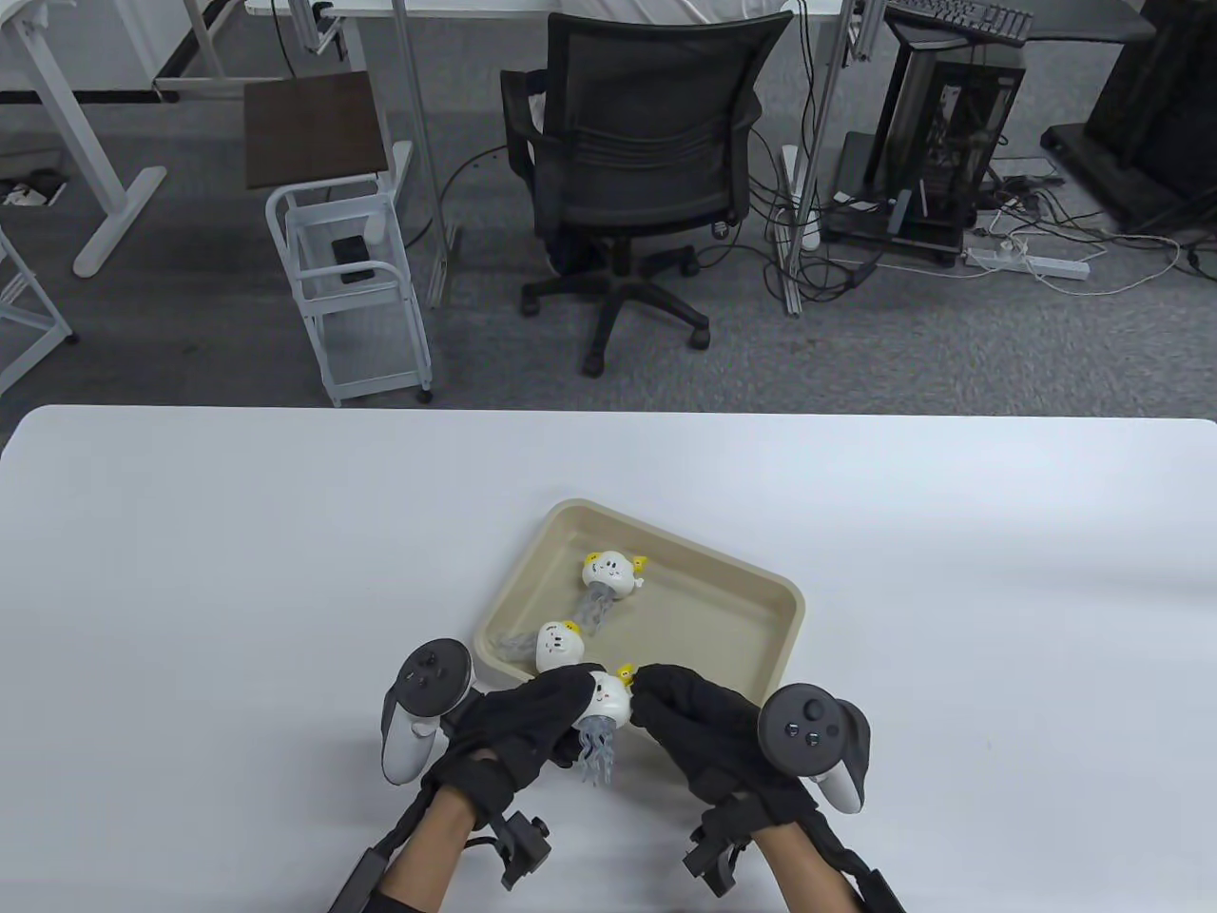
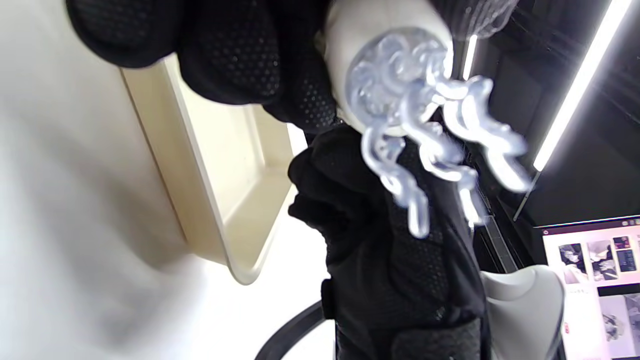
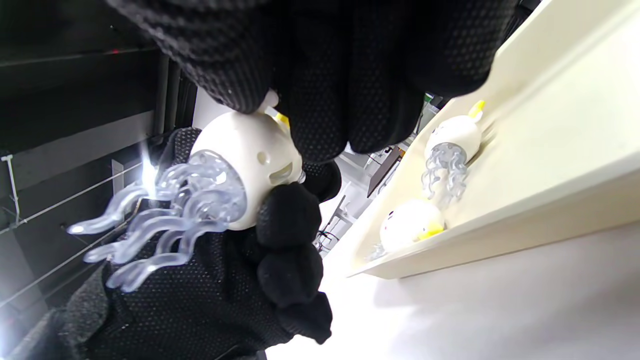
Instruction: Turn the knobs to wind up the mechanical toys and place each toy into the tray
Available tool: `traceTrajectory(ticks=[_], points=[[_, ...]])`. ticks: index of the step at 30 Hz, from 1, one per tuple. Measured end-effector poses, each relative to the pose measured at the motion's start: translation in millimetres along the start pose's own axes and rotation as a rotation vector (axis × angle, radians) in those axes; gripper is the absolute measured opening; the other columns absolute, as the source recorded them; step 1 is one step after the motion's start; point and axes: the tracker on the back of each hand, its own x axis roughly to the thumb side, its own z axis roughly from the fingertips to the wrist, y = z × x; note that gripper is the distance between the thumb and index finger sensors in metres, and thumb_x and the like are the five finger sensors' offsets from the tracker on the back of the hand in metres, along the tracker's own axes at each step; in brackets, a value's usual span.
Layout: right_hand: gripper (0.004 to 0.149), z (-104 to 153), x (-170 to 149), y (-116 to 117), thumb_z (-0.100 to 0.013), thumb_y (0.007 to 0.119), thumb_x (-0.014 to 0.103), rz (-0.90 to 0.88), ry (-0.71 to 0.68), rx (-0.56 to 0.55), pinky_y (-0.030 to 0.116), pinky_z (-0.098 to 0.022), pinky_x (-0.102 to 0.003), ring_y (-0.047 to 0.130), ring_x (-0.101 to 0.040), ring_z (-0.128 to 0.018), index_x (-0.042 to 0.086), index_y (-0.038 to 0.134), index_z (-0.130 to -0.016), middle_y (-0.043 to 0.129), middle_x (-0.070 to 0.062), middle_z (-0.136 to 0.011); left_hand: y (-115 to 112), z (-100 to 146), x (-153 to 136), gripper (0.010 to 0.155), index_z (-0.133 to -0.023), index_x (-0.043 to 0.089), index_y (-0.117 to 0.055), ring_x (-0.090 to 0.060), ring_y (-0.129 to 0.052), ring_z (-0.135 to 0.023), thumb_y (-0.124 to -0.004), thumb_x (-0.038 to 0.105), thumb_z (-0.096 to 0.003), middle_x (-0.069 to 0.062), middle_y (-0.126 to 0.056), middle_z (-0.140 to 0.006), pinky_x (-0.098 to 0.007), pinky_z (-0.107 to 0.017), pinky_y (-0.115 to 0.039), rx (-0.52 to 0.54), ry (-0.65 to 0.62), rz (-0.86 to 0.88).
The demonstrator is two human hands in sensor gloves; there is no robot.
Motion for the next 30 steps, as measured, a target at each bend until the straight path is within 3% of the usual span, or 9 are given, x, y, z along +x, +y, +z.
traceTrajectory(ticks=[3,6,8,10,14,22,26,30], points=[[0.038,1,-5,1,-0.066,0.079,0.038,-0.126,0.095,-0.032,0.086,-0.047,-0.038,0.099,-0.029,-0.055,0.006,0.083,-0.088,0.097,-0.006,-0.069,-2,1,7,0.080,-0.106,-0.004,-0.064,-0.033,-0.094,-0.059,-0.064,0.059,-0.0559,-0.011,-0.095,-0.080,-0.053,-0.049,-0.080,0.003,-0.052,-0.075],[0.039,2,-16,3,-0.066,0.080,0.035,-0.338,0.248,-0.039,0.087,-0.038,-0.038,0.100,-0.030,-0.044,-0.001,0.087,-0.079,0.098,-0.008,-0.058,-9,2,17,0.077,-0.113,0.002,-0.053,-0.040,-0.082,-0.077,-0.070,0.051,-0.0558,-0.013,-0.082,-0.097,-0.057,-0.059,-0.073,0.001,-0.142,-0.239],[0.039,3,-21,3,-0.065,0.080,0.034,-0.405,0.313,-0.043,0.087,-0.032,-0.037,0.100,-0.027,-0.037,-0.003,0.088,-0.074,0.099,-0.006,-0.051,-14,2,19,0.080,-0.116,0.004,-0.042,-0.043,-0.070,-0.086,-0.074,0.045,-0.0549,-0.012,-0.070,-0.108,-0.058,-0.064,-0.068,-0.026,-0.152,-0.234],[0.040,4,-21,3,-0.064,0.080,0.033,-0.464,0.362,-0.054,0.087,-0.029,-0.037,0.100,-0.027,-0.033,-0.005,0.089,-0.070,0.099,-0.006,-0.047,-16,1,18,0.080,-0.116,0.005,-0.041,-0.043,-0.068,-0.087,-0.074,0.044,-0.0550,-0.011,-0.068,-0.109,-0.058,-0.065,-0.067,-0.023,-0.155,-0.221],[0.040,2,-17,0,-0.066,0.078,0.035,-0.349,0.288,-0.054,0.087,-0.032,-0.036,0.100,-0.026,-0.037,-0.002,0.087,-0.073,0.098,-0.004,-0.051,-13,1,15,0.079,-0.114,0.003,-0.048,-0.039,-0.076,-0.083,-0.072,0.050,-0.0553,-0.010,-0.076,-0.103,-0.056,-0.062,-0.070,0.008,-0.133,-0.206],[0.049,0,-7,3,-0.068,0.076,0.041,-0.121,0.088,0.000,0.082,-0.056,-0.042,0.093,-0.035,-0.068,0.004,0.071,-0.099,0.089,-0.012,-0.083,-3,-2,-1,0.079,-0.107,-0.004,-0.062,-0.034,-0.091,-0.064,-0.064,0.058,-0.0568,-0.012,-0.092,-0.085,-0.053,-0.052,-0.079,-0.005,-0.019,0.010],[0.043,0,0,2,-0.067,0.077,0.037,-0.046,0.020,-0.008,0.081,-0.058,-0.041,0.092,-0.033,-0.070,0.009,0.071,-0.100,0.089,-0.010,-0.085,-1,-3,-5,0.080,-0.105,-0.006,-0.064,-0.033,-0.093,-0.061,-0.063,0.058,-0.0570,-0.012,-0.094,-0.082,-0.053,-0.050,-0.080,-0.061,0.025,0.069],[0.044,-1,1,1,-0.067,0.075,0.037,-0.030,-0.017,0.020,0.081,-0.058,-0.040,0.092,-0.032,-0.070,0.007,0.070,-0.099,0.089,-0.009,-0.084,-1,-3,-5,0.079,-0.104,-0.006,-0.066,-0.032,-0.093,-0.061,-0.064,0.058,-0.0570,-0.011,-0.095,-0.082,-0.052,-0.050,-0.081,-0.073,-0.012,0.091]])
